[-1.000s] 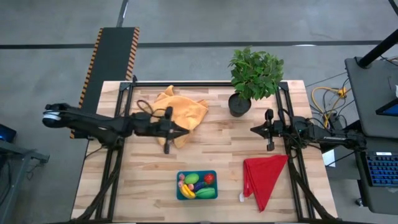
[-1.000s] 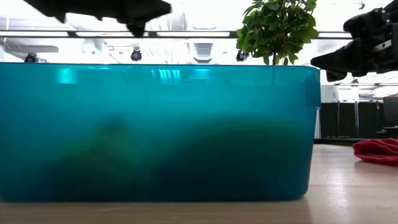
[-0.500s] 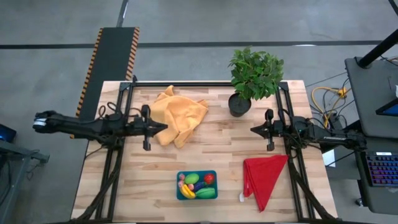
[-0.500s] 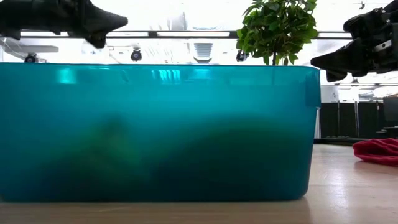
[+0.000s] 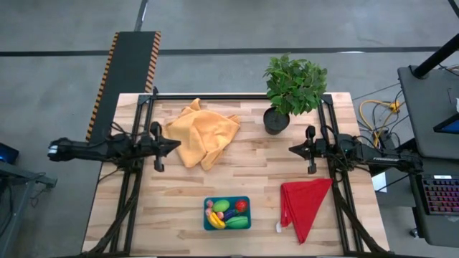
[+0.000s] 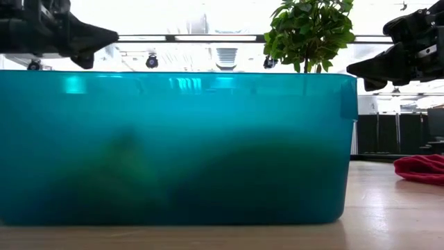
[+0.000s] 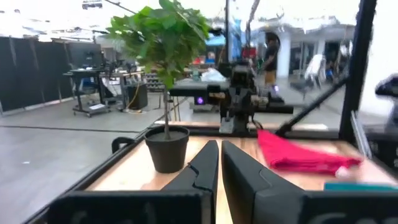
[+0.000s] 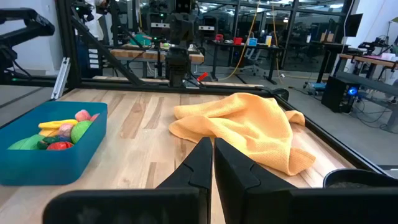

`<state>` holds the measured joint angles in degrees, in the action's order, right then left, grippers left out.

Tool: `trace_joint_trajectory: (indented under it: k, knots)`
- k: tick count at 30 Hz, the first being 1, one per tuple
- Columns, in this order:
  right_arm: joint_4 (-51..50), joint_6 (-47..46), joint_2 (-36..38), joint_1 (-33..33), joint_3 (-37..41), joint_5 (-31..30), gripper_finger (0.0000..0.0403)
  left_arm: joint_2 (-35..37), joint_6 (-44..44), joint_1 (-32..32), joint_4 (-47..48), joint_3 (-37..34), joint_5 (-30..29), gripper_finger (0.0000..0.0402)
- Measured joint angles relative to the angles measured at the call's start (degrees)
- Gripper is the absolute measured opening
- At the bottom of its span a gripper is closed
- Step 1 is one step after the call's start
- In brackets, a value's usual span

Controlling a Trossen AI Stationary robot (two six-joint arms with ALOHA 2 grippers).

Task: Pick and placing Produce into tupperware
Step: Return to Home Position

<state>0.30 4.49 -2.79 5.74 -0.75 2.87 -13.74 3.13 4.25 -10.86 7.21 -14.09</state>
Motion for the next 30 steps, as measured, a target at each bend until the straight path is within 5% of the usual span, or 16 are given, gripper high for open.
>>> trace_joint_trajectory:
  k: [16,30]
  knots:
    - [0.0,0.69,0.0,0.0,0.0,-0.07,0.0009,12.07,-1.78,-0.02,13.78,-2.8,-1.39,0.0006]
    - [0.02,1.51,0.04,0.02,0.0,-0.17,0.0009,10.13,-2.62,-0.02,12.88,-4.99,-0.52,0.0006]
